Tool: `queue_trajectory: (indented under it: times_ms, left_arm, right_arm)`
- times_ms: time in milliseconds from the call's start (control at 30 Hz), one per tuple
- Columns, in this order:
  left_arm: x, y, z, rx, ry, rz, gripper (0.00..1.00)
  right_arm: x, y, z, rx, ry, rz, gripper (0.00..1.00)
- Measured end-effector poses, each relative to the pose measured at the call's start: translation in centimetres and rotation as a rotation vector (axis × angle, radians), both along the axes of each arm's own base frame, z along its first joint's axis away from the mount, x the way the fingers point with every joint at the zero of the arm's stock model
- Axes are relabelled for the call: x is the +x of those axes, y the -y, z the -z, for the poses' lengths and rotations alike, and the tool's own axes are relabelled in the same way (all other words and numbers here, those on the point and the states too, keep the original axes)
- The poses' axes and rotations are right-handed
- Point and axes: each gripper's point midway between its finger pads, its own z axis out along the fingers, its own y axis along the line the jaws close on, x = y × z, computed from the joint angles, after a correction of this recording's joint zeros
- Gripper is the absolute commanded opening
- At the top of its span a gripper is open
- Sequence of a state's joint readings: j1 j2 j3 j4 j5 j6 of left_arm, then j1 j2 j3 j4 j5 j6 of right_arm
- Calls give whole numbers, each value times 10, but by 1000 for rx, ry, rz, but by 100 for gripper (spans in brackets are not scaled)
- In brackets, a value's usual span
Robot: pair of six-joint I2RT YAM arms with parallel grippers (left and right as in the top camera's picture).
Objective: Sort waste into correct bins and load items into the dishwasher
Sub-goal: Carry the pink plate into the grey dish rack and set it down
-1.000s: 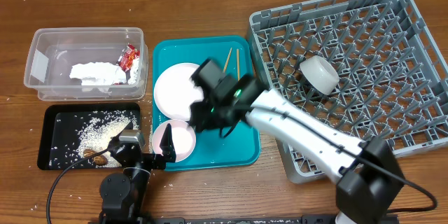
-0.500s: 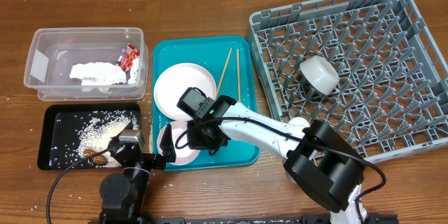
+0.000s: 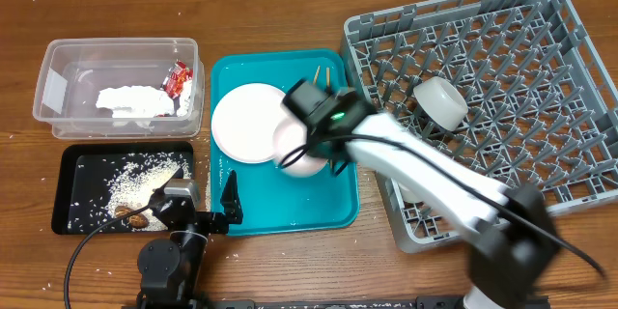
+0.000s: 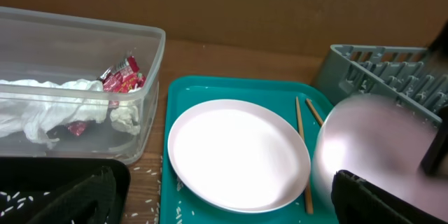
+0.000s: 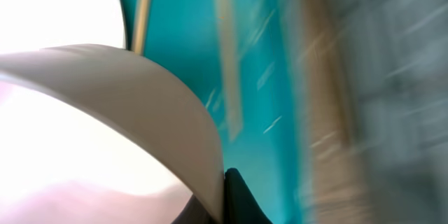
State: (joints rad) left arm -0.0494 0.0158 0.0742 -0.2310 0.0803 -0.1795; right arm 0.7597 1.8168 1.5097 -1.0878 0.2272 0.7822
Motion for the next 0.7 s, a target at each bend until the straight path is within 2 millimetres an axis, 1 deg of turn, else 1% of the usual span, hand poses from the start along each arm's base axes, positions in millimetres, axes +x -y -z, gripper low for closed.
queue_trajectory:
  times_ms: [33,67,100,167,233,267,333,400,467,500,567,700]
  left_arm:
    - [0,0,0,0,0,0,100]
    - [0,0,0,0,0,0,100]
    - [0,0,0,0,0,0,100]
    - [0,0,0,0,0,0,100]
    - [0,0,0,0,0,0,100]
    - [0,0,0,0,0,0,100]
    - [0,0,0,0,0,0,100]
    - [0,0,0,0,0,0,100]
    - [0,0,0,0,0,0,100]
    - [0,0,0,0,0,0,100]
    - [0,0,0,0,0,0,100]
    - [0,0,0,0,0,0,100]
  right_arm:
    - [11,13,-22,-22,83,20,4]
    - [24,32,-49,-59,188,51,4]
    - [31,48,-70,-92,266,79,4]
    - [44,90,-117,-201,433,160,4]
    - [50,131,-147,-335,530,235,4]
    - [52,150,-156,-401,552,269,4]
    - [54,189,-163,-532,553,336,4]
    - [58,229,-162,-635,528,417,4]
    - [58,266,-157,-708,482,494,4]
    - [57,279,-154,-729,463,521,4]
    - [54,316,-143,-776,400,599,4]
    - [52,352,-122,-820,311,670,4]
